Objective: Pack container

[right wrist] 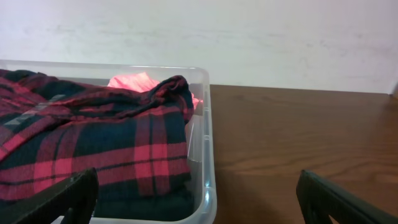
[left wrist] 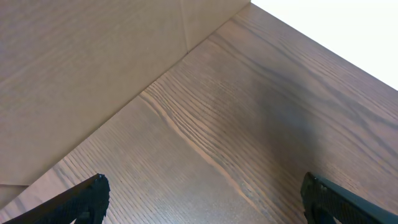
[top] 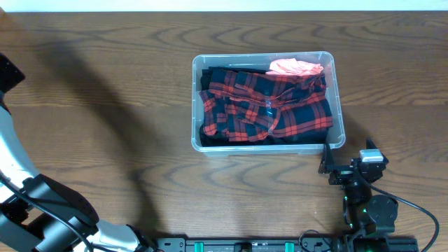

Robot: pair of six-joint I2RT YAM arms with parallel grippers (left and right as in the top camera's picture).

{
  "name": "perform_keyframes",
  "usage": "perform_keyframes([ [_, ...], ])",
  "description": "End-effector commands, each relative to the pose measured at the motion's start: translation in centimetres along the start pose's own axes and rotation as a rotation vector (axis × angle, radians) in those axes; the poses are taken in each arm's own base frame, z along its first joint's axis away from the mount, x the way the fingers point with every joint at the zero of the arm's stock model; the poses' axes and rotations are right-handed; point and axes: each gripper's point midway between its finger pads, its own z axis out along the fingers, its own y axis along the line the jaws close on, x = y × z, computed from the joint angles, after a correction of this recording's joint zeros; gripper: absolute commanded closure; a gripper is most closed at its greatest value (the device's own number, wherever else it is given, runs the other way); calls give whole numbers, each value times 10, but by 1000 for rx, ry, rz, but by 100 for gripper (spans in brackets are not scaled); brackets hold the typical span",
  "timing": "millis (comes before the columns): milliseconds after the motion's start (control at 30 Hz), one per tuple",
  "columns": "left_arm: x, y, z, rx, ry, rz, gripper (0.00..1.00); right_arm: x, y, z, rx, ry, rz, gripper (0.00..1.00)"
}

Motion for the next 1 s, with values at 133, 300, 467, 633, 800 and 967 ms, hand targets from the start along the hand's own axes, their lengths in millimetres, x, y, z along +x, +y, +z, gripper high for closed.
perform_keyframes([
  [133,-4,2,-2,-7,-9,-14,2,1,0,0,3,0,15,1],
  [300,-4,2,-2,-7,-9,-14,2,1,0,0,4,0,15,1],
  [467,-4,2,-2,-7,-9,-14,2,1,0,0,4,0,15,1],
  [633,-4,2,-2,-7,-9,-14,2,1,0,0,4,0,15,1],
  [800,-4,2,-2,-7,-9,-14,2,1,0,0,4,0,15,1],
  [967,8,-7,2,6,19,-1,2,1,0,0,4,0,15,1],
])
